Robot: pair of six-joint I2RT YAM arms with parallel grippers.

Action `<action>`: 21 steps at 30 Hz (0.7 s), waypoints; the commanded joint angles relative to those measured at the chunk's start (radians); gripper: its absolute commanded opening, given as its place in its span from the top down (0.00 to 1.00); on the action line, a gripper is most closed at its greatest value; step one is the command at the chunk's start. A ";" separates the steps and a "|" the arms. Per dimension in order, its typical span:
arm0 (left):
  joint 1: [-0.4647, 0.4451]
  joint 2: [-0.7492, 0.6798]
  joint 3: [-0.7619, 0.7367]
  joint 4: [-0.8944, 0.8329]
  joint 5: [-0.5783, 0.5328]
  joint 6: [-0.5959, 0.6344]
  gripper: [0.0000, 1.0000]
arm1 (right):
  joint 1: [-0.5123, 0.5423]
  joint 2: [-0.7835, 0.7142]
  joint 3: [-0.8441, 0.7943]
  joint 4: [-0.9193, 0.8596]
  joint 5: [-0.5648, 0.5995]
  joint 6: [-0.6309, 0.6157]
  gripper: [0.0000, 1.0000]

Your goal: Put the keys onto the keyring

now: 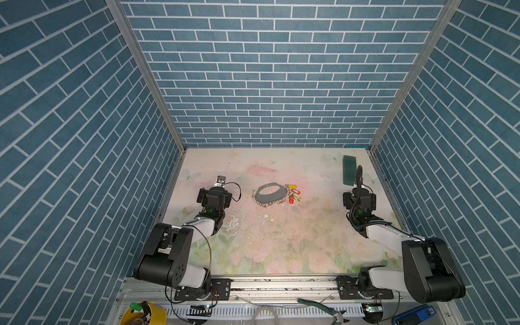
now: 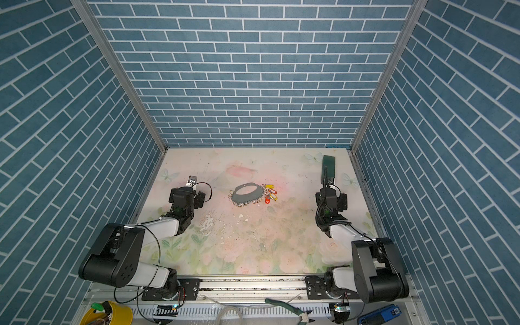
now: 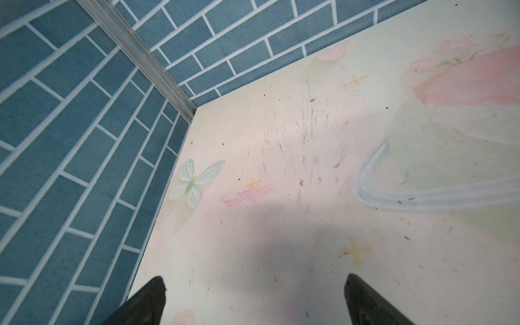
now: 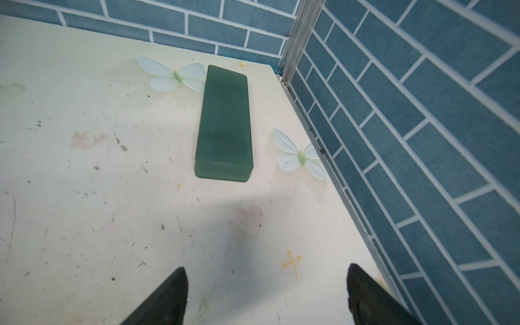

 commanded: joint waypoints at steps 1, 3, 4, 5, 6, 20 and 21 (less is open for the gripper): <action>0.022 -0.020 -0.003 0.031 0.033 -0.029 0.00 | -0.013 0.030 -0.032 0.140 -0.088 -0.016 0.15; 0.025 -0.035 -0.022 0.048 0.041 -0.032 0.00 | -0.015 0.040 -0.050 0.211 -0.100 -0.027 0.15; 0.026 -0.040 -0.030 0.058 0.049 -0.032 0.00 | -0.016 0.047 -0.057 0.237 -0.105 -0.036 0.15; 0.026 -0.044 -0.034 0.063 0.055 -0.030 0.00 | -0.018 0.052 -0.059 0.253 -0.123 -0.044 0.14; 0.026 -0.044 -0.034 0.063 0.059 -0.028 0.00 | -0.019 0.055 -0.057 0.255 -0.142 -0.049 0.14; 0.145 0.095 -0.096 0.325 0.272 -0.158 0.00 | -0.172 0.192 -0.046 0.367 -0.375 0.069 0.12; 0.143 0.089 -0.096 0.318 0.260 -0.164 0.01 | -0.178 0.233 -0.051 0.434 -0.378 0.070 0.11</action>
